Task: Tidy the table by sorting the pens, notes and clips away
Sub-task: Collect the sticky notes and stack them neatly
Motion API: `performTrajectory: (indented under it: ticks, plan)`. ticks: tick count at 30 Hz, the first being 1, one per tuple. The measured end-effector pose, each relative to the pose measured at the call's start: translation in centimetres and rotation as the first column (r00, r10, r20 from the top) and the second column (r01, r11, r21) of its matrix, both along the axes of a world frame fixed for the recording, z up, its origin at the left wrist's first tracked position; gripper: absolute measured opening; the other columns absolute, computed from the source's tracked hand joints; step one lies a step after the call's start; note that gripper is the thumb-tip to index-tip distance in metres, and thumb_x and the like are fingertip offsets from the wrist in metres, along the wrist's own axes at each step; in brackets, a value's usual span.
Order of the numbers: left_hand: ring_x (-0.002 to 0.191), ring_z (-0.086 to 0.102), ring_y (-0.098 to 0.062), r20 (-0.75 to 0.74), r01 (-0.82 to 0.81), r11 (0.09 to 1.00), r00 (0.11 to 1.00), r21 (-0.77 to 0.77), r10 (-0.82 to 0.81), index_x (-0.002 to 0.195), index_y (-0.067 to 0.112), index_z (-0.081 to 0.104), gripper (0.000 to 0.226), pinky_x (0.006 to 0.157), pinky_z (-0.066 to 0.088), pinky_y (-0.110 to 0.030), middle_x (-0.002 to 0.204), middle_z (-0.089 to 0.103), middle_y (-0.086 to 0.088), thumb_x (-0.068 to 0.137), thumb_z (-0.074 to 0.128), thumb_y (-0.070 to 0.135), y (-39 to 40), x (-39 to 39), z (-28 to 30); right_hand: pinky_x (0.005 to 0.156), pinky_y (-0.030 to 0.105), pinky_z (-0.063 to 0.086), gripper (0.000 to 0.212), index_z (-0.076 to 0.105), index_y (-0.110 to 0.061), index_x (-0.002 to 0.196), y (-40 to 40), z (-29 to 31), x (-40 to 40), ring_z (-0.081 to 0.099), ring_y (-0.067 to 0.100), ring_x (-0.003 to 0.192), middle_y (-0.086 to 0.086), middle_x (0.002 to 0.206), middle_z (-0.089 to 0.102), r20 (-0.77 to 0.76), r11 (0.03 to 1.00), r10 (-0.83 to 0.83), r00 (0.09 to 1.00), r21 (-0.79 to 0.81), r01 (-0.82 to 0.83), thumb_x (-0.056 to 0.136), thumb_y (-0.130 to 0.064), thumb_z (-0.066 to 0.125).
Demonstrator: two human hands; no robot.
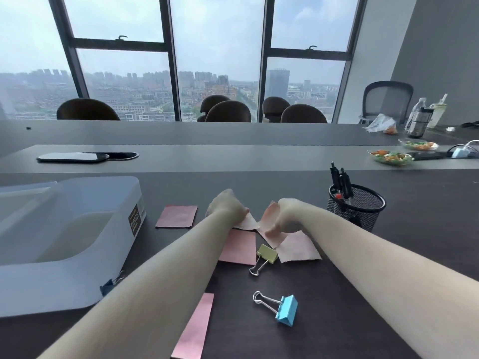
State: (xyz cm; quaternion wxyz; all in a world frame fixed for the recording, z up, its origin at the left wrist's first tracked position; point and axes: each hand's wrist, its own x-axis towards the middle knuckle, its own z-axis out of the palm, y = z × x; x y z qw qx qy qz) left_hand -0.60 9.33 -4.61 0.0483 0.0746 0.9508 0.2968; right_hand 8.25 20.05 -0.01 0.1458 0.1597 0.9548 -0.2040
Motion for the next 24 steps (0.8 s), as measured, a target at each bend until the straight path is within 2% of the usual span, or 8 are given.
performTrajectory:
  ticks: [3, 5, 8, 12, 14, 17, 21, 24]
  plan:
    - [0.114, 0.057, -0.028, -0.103, -0.038, 0.971, 0.993, 0.235, 0.064, 0.117, 0.010, 0.054, 0.030, 0.092, 0.043, -0.032, 0.121, 0.062, -0.009, 0.089, 0.057, 0.017, -1.3, -0.6, 0.7, 0.095, 0.035, 0.050, 0.066, 0.045, -0.008, 0.130, 0.2, -0.9, 0.3, 0.057, 0.028, 0.116, 0.010, 0.131, 0.055, -0.125, 0.992, -0.082, 0.989, 0.087, 0.093, 0.077, -0.033, 0.075]
    - [0.107, 0.058, -0.031, -0.174, -0.015, 0.942, 0.982, 0.336, 0.078, 0.123, 0.008, 0.047, 0.039, 0.088, 0.044, -0.032, 0.108, 0.063, -0.013, 0.087, 0.061, 0.014, -2.5, -0.7, 1.2, 0.096, 0.035, 0.049, 0.060, 0.046, -0.009, 0.128, 0.3, -1.1, 0.5, 0.055, 0.029, 0.118, 0.010, 0.129, 0.053, -0.183, 0.992, -0.122, 0.975, -0.042, 0.117, 0.078, -0.026, 0.075]
    - [0.093, 0.059, -0.030, -0.221, -0.015, 0.895, 0.967, 0.445, 0.126, 0.117, 0.005, 0.048, 0.045, 0.081, 0.047, -0.033, 0.076, 0.055, -0.002, 0.080, 0.071, 0.013, -4.4, -1.5, 2.3, 0.088, 0.036, 0.052, 0.050, 0.053, -0.010, 0.118, 0.2, -1.4, 0.6, 0.060, 0.028, 0.108, 0.010, 0.119, 0.059, -0.255, 0.963, -0.192, 0.948, -0.235, 0.132, 0.075, -0.015, 0.078]
    - [0.101, 0.064, -0.035, -0.194, -0.096, 0.921, 0.965, 0.377, 0.179, 0.099, -0.002, 0.066, 0.021, 0.086, 0.052, -0.039, 0.102, 0.068, -0.022, 0.081, 0.067, 0.010, -7.2, -2.7, 3.1, 0.074, 0.029, 0.051, 0.031, 0.057, -0.016, 0.097, -0.2, -1.7, 0.5, 0.060, 0.021, 0.089, 0.005, 0.097, 0.063, -0.385, 0.915, -0.229, 0.894, -0.399, 0.063, 0.074, -0.007, 0.076]
    - [0.095, 0.064, -0.033, -0.129, -0.129, 0.940, 0.976, 0.315, 0.177, 0.097, -0.003, 0.069, 0.021, 0.084, 0.051, -0.035, 0.098, 0.068, -0.021, 0.085, 0.052, 0.002, -8.6, -3.0, 2.8, 0.065, 0.022, 0.047, 0.026, 0.056, -0.016, 0.095, -0.6, -1.3, 0.6, 0.057, 0.019, 0.086, 0.005, 0.096, 0.061, -0.458, 0.894, -0.246, 0.854, -0.447, 0.018, 0.078, -0.007, 0.072]
    - [0.088, 0.061, -0.026, -0.104, -0.118, 0.975, 0.985, 0.186, 0.139, 0.090, 0.000, 0.073, 0.028, 0.076, 0.046, -0.029, 0.088, 0.065, -0.014, 0.084, 0.045, -0.003, -10.1, -2.6, 2.0, 0.073, 0.028, 0.049, 0.024, 0.057, -0.012, 0.102, -0.8, -1.0, 0.4, 0.059, 0.021, 0.092, 0.005, 0.102, 0.060, -0.469, 0.878, -0.266, 0.842, -0.479, 0.011, 0.082, -0.013, 0.070]
    - [0.105, 0.064, -0.029, -0.112, -0.179, 0.977, 0.975, 0.113, 0.191, 0.092, 0.009, 0.076, 0.028, 0.084, 0.049, -0.029, 0.108, 0.072, -0.010, 0.084, 0.050, 0.002, -11.3, -2.6, 1.4, 0.098, 0.039, 0.049, 0.049, 0.054, -0.008, 0.121, -0.7, 0.2, 0.7, 0.056, 0.029, 0.116, 0.008, 0.123, 0.060, -0.396, 0.948, -0.237, 0.887, -0.294, 0.122, 0.081, -0.033, 0.068]
    - [0.111, 0.062, -0.026, -0.169, -0.231, 0.972, 0.957, 0.045, 0.236, 0.095, 0.021, 0.075, 0.022, 0.090, 0.049, -0.031, 0.117, 0.070, -0.003, 0.084, 0.057, 0.016, -11.9, -3.0, 1.3, 0.094, 0.032, 0.045, 0.052, 0.047, -0.004, 0.131, -0.7, 0.9, 1.2, 0.054, 0.028, 0.119, 0.010, 0.131, 0.053, -0.242, 0.970, -0.230, 0.943, -0.140, 0.200, 0.089, -0.033, 0.059]
